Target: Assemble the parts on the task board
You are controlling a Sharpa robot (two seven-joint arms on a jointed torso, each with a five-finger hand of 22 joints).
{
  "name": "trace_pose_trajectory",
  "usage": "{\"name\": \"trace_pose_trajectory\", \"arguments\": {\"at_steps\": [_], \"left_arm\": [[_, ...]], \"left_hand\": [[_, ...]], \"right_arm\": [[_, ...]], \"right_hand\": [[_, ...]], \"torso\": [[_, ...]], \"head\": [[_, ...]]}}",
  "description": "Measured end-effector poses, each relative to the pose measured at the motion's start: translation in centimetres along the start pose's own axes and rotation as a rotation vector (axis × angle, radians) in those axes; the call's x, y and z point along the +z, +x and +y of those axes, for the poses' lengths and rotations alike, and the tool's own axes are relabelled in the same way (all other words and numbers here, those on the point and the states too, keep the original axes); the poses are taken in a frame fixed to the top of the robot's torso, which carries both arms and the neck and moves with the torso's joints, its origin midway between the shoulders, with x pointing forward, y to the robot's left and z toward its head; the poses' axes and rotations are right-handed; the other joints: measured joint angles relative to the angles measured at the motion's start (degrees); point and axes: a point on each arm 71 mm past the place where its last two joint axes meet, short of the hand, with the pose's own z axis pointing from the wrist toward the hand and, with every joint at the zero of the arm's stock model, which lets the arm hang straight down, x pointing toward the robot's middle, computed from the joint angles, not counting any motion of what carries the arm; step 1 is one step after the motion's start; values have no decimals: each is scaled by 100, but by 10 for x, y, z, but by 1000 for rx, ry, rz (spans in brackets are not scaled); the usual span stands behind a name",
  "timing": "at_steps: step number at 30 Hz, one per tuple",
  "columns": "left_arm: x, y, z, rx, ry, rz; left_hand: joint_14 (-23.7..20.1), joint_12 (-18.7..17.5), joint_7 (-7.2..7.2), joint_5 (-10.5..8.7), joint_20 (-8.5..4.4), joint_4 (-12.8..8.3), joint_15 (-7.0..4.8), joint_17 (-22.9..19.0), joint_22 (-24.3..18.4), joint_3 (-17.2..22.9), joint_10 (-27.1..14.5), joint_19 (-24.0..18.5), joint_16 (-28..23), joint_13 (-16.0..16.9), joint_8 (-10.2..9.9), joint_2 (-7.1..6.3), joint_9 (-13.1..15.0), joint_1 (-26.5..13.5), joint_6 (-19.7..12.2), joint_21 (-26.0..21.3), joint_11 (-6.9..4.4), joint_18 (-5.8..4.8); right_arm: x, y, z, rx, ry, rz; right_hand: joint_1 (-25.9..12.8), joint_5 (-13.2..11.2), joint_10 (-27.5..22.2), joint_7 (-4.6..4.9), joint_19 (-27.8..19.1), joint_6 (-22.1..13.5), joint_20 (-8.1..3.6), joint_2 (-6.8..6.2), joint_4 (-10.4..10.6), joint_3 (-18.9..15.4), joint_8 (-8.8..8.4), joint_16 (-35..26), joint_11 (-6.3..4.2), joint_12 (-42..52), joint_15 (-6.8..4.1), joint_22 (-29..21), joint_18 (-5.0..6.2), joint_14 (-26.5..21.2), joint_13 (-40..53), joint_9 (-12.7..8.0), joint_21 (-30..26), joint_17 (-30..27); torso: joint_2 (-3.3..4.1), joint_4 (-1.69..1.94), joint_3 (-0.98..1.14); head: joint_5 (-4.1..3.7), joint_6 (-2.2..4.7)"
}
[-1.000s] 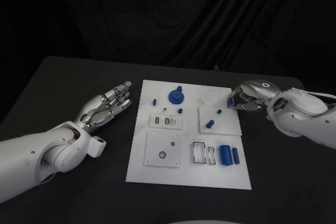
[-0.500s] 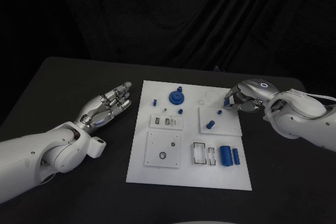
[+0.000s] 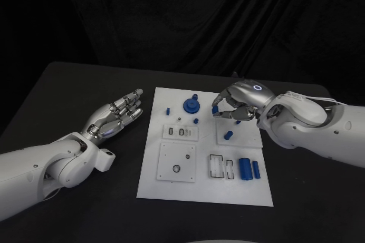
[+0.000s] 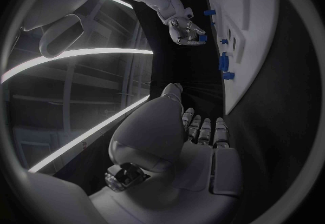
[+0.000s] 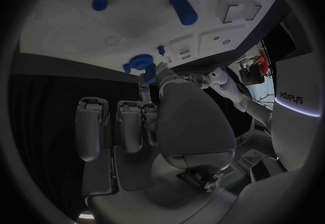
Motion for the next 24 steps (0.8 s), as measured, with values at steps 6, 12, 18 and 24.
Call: {"name": "trace_pose_trajectory", "arguments": {"at_steps": [6, 12, 18, 24], "left_arm": [[0, 1, 0, -1, 1, 2], [1, 2, 0, -3, 2, 4], [2, 2, 0, -3, 2, 5], [3, 4, 0, -4, 3, 8]], "left_hand": [[0, 0, 0, 0, 0, 0, 0, 1, 0, 0, 0, 0, 0, 0, 0, 0, 0, 0, 0, 0, 0, 0], [0, 0, 0, 0, 0, 0, 0, 2, 0, 0, 0, 0, 0, 0, 0, 0, 0, 0, 0, 0, 0, 0], [0, 0, 0, 0, 21, -16, 0, 2, 0, 16, 0, 21, 0, 0, 0, 0, 0, 0, 0, 0, 0, -1], [0, 0, 0, 0, 21, -16, 0, 2, 1, 16, 0, 21, 0, 0, 0, 22, 0, 22, 0, 0, 0, -1]], "right_arm": [[12, 21, 31, 36, -68, 48], [21, 39, 51, 56, -110, 100], [26, 50, 60, 61, -125, 135], [30, 51, 63, 62, -129, 141]], "right_hand": [[1, 0, 0, 21, 0, 17, 0, -2, -31, 0, 22, 0, 0, 0, 0, 0, 0, 0, 0, 6, -1, 0], [1, 0, 0, 29, 0, 9, 0, -2, -47, -15, 22, 0, 0, 0, 0, 0, 0, 0, 0, 22, -36, 0], [1, 0, 0, 30, 20, 7, 20, -2, -63, -32, 22, 0, 0, 0, 37, -1, 1, -6, 0, 56, -36, 0], [1, 0, 0, 32, -1, 6, 41, -2, -78, -47, 22, 0, 0, 0, 37, 1, 1, -6, 0, 76, -60, 0]], "torso": [[0, 7, -4], [4, 10, -6], [7, 8, -5], [9, 7, 1]], "head": [[-20, -26], [-17, -43], [-18, -65], [-38, -78]]}}
